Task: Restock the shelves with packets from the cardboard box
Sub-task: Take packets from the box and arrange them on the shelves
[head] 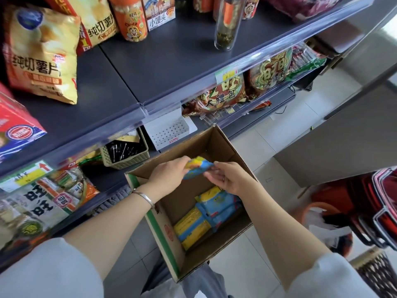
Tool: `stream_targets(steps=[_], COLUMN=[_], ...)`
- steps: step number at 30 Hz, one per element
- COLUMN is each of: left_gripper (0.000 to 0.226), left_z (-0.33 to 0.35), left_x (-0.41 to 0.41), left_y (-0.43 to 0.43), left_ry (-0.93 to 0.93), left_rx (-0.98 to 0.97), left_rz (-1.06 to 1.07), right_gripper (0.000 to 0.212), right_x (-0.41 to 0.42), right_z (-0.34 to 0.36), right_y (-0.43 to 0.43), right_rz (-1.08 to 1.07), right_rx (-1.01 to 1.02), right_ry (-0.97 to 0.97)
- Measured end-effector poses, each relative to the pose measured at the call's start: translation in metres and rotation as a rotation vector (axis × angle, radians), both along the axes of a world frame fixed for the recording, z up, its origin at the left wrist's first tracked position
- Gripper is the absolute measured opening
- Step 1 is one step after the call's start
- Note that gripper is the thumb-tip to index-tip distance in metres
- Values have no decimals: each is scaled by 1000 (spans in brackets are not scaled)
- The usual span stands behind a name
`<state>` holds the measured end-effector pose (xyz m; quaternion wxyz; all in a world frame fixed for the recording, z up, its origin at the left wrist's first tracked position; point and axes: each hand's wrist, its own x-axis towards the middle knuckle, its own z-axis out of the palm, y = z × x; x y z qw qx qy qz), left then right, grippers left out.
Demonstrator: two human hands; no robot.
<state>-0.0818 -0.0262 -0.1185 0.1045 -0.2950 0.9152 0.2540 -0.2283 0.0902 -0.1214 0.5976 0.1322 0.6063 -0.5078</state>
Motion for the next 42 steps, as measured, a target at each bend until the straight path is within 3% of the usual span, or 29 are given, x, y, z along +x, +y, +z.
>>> stream_targets(steps=[2, 6, 9, 16, 23, 28, 32, 36, 42], left_gripper=[26, 25, 32, 29, 26, 23, 24, 24, 29], left_z=[-2, -7, -8, -12, -22, -27, -22, -6, 34], left_x=[0, 6, 11, 17, 22, 24, 25, 19, 2], left_y=[-7, -16, -19, -13, -12, -12, -10, -10, -10], left_ry=[-58, -36, -42, -229, -271, -265, -246, -218, -103], left_rx=[92, 242, 257, 3, -80, -58, -48, -48, -100], left_rz=[129, 303, 304, 142, 90, 72, 72, 66, 86], right_gripper=[28, 23, 24, 37, 57, 52, 45, 48, 48], right_x=[4, 8, 13, 41, 69, 79, 76, 71, 32], right_z=[-3, -21, -41, -78, -103, -112, -103, -88, -28], right_y=[-1, 2, 4, -3, -3, 1, 4, 2, 4], right_rz=[152, 534, 969, 1742, 2218, 2221, 2156, 1857, 1443], right_rx=[51, 169, 201, 139, 109, 120, 108, 164, 207], right_ry=[172, 530, 824, 946, 1206, 1309, 1247, 986, 1060])
